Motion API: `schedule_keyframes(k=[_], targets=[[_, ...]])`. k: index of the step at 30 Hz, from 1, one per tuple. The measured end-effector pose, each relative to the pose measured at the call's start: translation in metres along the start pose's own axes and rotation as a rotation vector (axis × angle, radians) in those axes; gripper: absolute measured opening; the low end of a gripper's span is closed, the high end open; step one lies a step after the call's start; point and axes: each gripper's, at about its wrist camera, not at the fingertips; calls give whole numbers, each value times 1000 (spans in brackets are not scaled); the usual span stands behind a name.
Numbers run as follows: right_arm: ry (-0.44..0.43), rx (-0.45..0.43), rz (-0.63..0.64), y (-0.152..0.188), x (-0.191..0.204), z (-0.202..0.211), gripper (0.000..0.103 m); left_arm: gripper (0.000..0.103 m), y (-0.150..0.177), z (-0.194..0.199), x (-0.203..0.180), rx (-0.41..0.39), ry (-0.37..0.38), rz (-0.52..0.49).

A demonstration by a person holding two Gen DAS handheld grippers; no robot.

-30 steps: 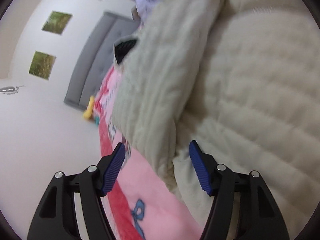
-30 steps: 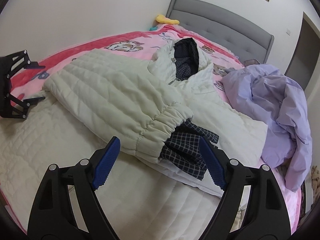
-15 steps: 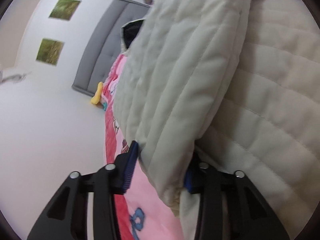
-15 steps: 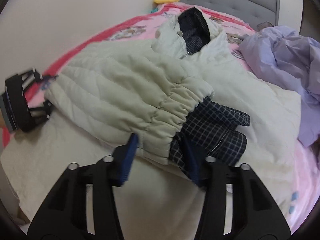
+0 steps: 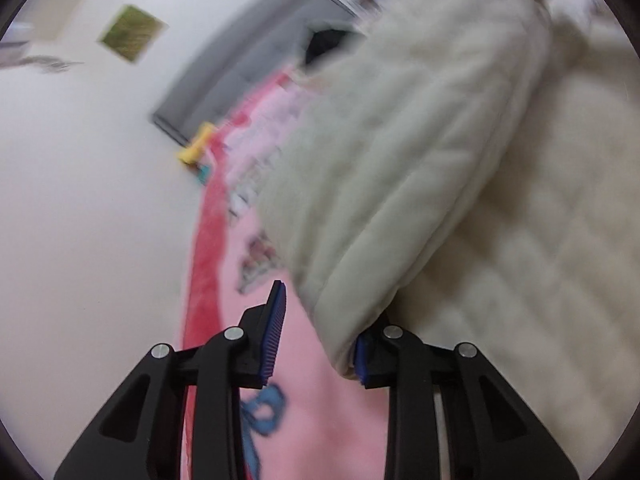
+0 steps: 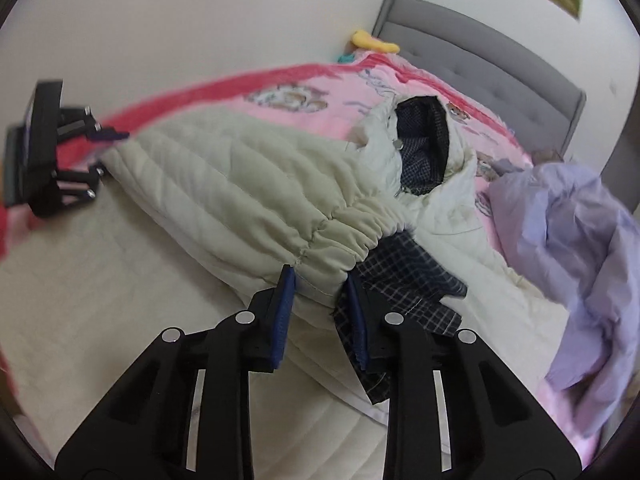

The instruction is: Fold large clothes

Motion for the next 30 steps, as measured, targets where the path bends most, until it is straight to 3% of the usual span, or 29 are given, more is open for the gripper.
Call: schedule_keyframes(k=[2, 6, 9, 10, 12, 13, 14, 17, 18, 19, 22, 26, 28, 29, 30], targets=[[-2, 71, -22, 6, 0, -16, 25, 20, 5, -1, -17, -9, -14, -92], [-29, 111, -87, 26, -7, -30, 25, 18, 4, -6, -19, 21, 32, -78], [-33, 98, -115, 32, -9, -29, 29, 19, 4, -6, -20, 4, -1, -113], [-42, 83, -128, 33, -11, -24, 35, 25, 2, -3, -14, -7, -16, -90], [-99, 21, -178, 35, -19, -5, 45, 63, 0, 6, 1, -36, -54, -30], [-121, -46, -202, 37, -24, 14, 49, 95, 3, 22, 12, -95, -57, 31], [-133, -89, -209, 37, -26, 27, 51, 98, 4, 31, 23, -147, -22, 75], [-136, -207, -205, 31, -31, 57, 53, 98, 0, 50, 46, -167, 161, 194], [-136, -219, -198, 25, -32, 58, 46, 98, -6, 50, 48, -165, 196, 210], [-148, -206, -195, 17, -33, 54, 32, 98, -15, 51, 49, -168, 227, 223], [-156, -145, -239, -3, -37, 28, 31, 98, -58, 47, 49, -199, 341, 309], [-158, -135, -294, -20, -37, 0, 31, 98, -103, 22, 50, -99, 513, 521], [-134, -122, -305, -23, -37, -10, 31, 96, -117, 9, 46, -65, 539, 599], [-121, -113, -312, -24, -37, -14, 31, 86, -123, 1, 43, -52, 532, 625], [-108, -99, -314, -23, -37, -18, 31, 83, -126, -6, 38, -34, 522, 641]])
Point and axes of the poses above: each gripper's, at about its wrist camera, not at the fingertips, and z roughly against the way its jaws point, x to its left, y to its underside, and after that the axes turned 4 degrees about -y, right-handed
